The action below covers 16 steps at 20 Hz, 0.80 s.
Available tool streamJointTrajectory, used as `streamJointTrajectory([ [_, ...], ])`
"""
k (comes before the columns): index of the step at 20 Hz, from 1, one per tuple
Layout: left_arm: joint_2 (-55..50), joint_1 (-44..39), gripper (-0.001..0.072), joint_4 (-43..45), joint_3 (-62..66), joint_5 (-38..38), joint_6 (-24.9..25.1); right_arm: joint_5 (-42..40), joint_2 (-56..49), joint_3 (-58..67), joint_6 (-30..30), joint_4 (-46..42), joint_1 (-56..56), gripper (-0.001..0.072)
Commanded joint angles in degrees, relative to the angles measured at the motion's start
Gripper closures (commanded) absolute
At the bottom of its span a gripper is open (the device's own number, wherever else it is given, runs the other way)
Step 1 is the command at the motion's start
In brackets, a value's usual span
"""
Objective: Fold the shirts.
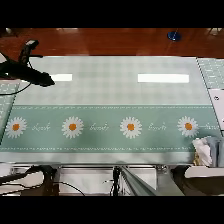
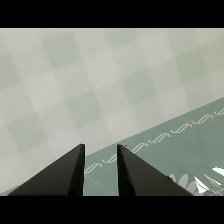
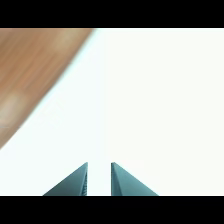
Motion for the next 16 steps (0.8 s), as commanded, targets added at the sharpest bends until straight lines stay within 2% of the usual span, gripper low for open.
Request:
streamJointTrajectory([
  [1, 0.04, -2.73, 0.0439, 2.73, 2.34, -1.62, 0.48, 42.73, -14.97, 13.92, -8.11, -5.16, 26.86, 0.048],
  [2, 0.04, -4.76, 0.0439, 5.44, 2.49, -1.92, 0.48, 46.9, -15.3, 13.92, -9.79, -22.12, 33.38, 0.0484],
  [3, 0.0, -6.86, 0.0439, 8.57, 2.47, -1.6, 0.09, 45.51, -14.73, 14.05, -6.56, -33.29, 38.29, 0.0526],
  [4, -0.04, -9.27, 0.0439, 11.87, 2.45, -0.31, -2.34, 43.39, -13.68, 14.05, -6.19, -35.47, 41.22, 0.0542],
  [6, -0.02, -13.33, 0.0439, 16.79, 2.47, 3.02, -8.98, 39.54, -11.26, 14.05, -6.56, -37.44, 45.53, 0.0541],
  [8, -0.02, -16.83, 0.0434, 19.78, 2.49, 6.91, -10.27, 38.23, -8.81, 14.05, -4.57, -39.23, 46.97, 0.0536],
  [9, -0.04, -17.66, 0.0382, 19.69, 2.82, 8.17, -11.17, 37.86, -7.72, 14.05, -2.89, -37.7, 46.99, 0.0501],
  [10, -0.22, -18.16, 0.0288, 19.71, 3.39, 9.99, -16.11, 37.18, -6.51, 14.05, -0.55, -34.99, 46.56, 0.045],
  [11, -0.5, -18.12, 0.0283, 19.71, 4.31, 10.49, -21.46, 36.11, -5.49, 14.03, 0.76, -31.82, 46.05, 0.0423],
  [12, -0.9, -17.86, 0.0283, 19.71, 5.4, 9.94, -23.8, 34.71, -4.5, 14.03, 1.95, -29.09, 45.72, 0.042],
  [14, -1.79, -17.14, 0.0284, 20.0, 7.13, 6.86, -23.74, 33.18, -3.3, 14.03, 2.38, -28.92, 45.66, 0.0421],
  [16, -3.32, -16.5, 0.0285, 19.98, 8.98, 1.27, -23.78, 35.63, -3.21, 13.9, 1.95, -32.89, 45.66, 0.043],
])
